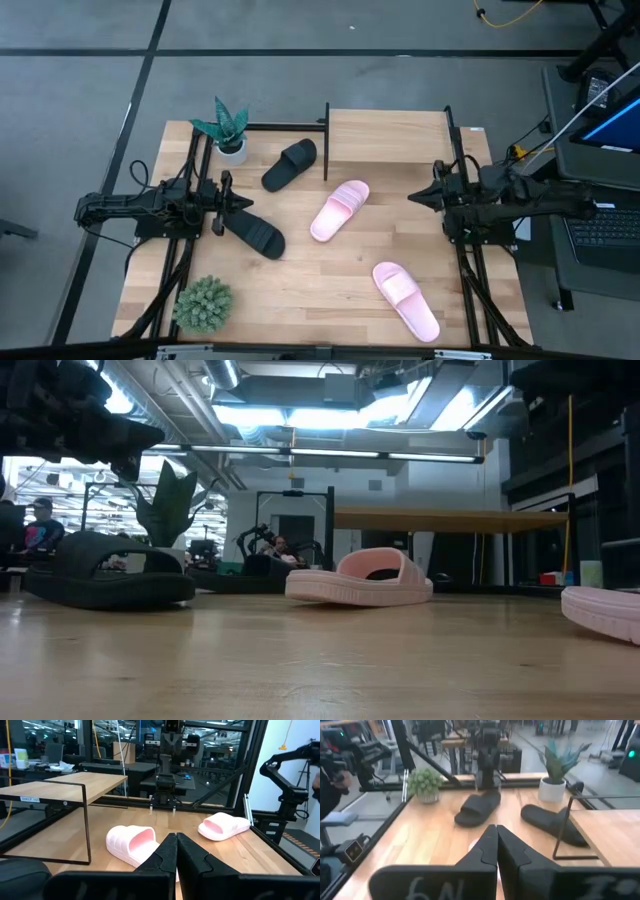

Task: Pick and place slides into the shelf
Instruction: Put the bottom pink slide on the shelf

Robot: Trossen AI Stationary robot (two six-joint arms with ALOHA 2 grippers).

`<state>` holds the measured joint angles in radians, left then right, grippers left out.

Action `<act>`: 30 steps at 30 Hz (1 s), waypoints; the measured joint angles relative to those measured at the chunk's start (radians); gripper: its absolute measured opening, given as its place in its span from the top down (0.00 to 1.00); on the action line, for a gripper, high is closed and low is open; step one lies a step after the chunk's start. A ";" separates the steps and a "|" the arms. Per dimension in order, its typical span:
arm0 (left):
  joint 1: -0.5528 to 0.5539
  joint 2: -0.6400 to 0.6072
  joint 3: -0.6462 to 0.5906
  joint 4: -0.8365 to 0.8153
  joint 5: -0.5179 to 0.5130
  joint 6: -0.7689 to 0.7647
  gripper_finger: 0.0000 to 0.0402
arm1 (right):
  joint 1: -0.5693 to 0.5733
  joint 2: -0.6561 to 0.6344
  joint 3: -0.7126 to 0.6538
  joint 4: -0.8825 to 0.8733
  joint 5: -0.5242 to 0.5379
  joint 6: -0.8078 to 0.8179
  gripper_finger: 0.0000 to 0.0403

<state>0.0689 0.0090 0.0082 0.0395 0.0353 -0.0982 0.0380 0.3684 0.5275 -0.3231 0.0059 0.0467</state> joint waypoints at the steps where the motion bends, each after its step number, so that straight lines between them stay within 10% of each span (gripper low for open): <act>1: 0.000 0.000 0.000 0.000 0.000 0.000 1.00 | 0.000 0.012 0.026 -0.012 0.000 -0.001 1.00; 30: -0.001 0.281 0.308 0.016 0.101 -0.054 1.00 | 0.097 0.028 0.129 -0.160 -0.059 -0.029 1.00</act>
<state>0.0681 0.2896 0.3157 0.0555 0.1359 -0.1524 0.1350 0.3961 0.6561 -0.4832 -0.0527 0.0180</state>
